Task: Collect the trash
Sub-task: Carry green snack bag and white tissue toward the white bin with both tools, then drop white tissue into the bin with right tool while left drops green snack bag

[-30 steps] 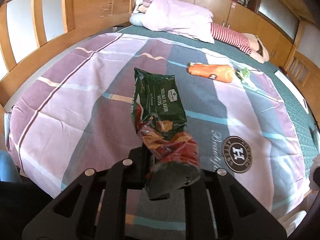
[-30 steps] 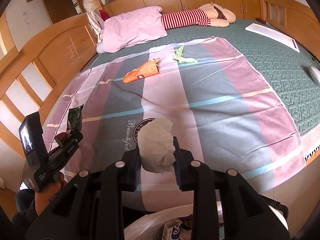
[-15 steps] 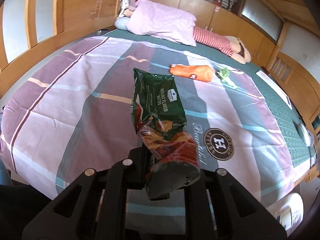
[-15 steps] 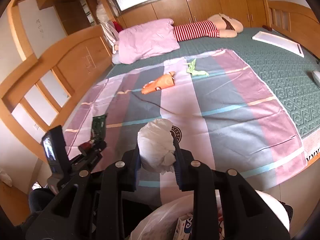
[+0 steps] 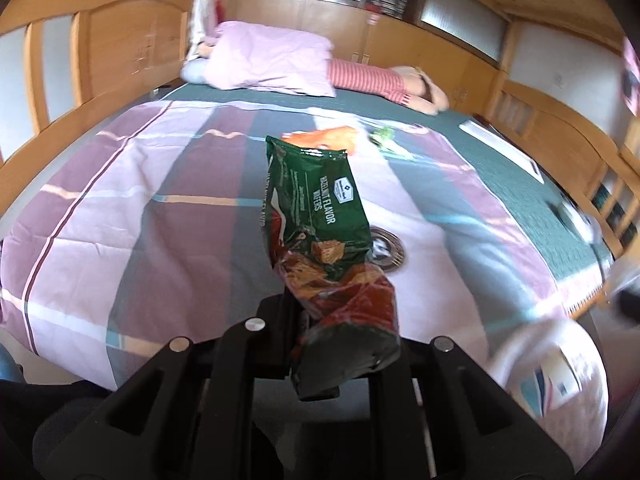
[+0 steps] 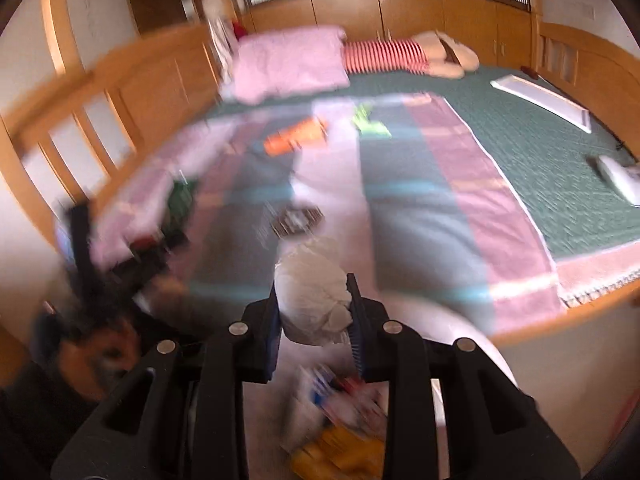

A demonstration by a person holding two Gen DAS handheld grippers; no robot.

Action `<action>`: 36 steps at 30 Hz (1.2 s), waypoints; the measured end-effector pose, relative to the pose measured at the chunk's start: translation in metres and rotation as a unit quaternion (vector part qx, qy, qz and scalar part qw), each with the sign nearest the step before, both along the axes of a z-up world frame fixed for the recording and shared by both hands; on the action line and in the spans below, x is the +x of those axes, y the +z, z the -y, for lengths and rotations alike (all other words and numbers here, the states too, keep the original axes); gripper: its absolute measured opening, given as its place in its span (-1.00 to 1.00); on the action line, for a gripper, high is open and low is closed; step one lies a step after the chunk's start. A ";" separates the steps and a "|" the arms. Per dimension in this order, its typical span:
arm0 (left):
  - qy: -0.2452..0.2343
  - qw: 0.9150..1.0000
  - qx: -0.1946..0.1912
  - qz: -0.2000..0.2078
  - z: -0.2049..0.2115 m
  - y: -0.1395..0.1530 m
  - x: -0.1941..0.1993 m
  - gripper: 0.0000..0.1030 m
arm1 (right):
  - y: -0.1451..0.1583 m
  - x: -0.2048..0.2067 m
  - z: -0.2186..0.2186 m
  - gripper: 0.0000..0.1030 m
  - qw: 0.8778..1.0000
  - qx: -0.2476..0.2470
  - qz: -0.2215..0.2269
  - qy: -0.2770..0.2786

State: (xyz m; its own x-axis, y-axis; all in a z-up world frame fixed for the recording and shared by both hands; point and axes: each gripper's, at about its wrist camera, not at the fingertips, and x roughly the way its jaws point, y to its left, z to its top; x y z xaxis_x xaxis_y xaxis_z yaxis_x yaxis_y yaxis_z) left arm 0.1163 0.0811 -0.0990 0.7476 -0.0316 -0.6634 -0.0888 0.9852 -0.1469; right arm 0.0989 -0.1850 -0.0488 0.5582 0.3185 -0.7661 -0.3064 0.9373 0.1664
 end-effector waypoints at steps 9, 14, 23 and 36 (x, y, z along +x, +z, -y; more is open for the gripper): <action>-0.089 0.996 -0.009 0.026 0.048 0.025 -0.032 -0.72 | -0.032 -0.019 0.031 0.22 0.997 -0.028 -0.060 -0.031; -0.179 0.984 -0.008 0.015 0.080 0.023 -0.045 -0.72 | 0.016 -0.018 0.074 0.28 0.991 0.068 0.016 -0.116; -0.417 0.909 0.003 -0.007 0.170 0.003 -0.095 -0.57 | 0.044 -0.027 0.111 0.32 0.968 0.137 0.082 -0.194; -0.242 0.970 0.007 0.036 0.108 0.015 -0.051 0.62 | 0.036 -0.001 0.105 0.40 0.969 0.142 0.056 -0.194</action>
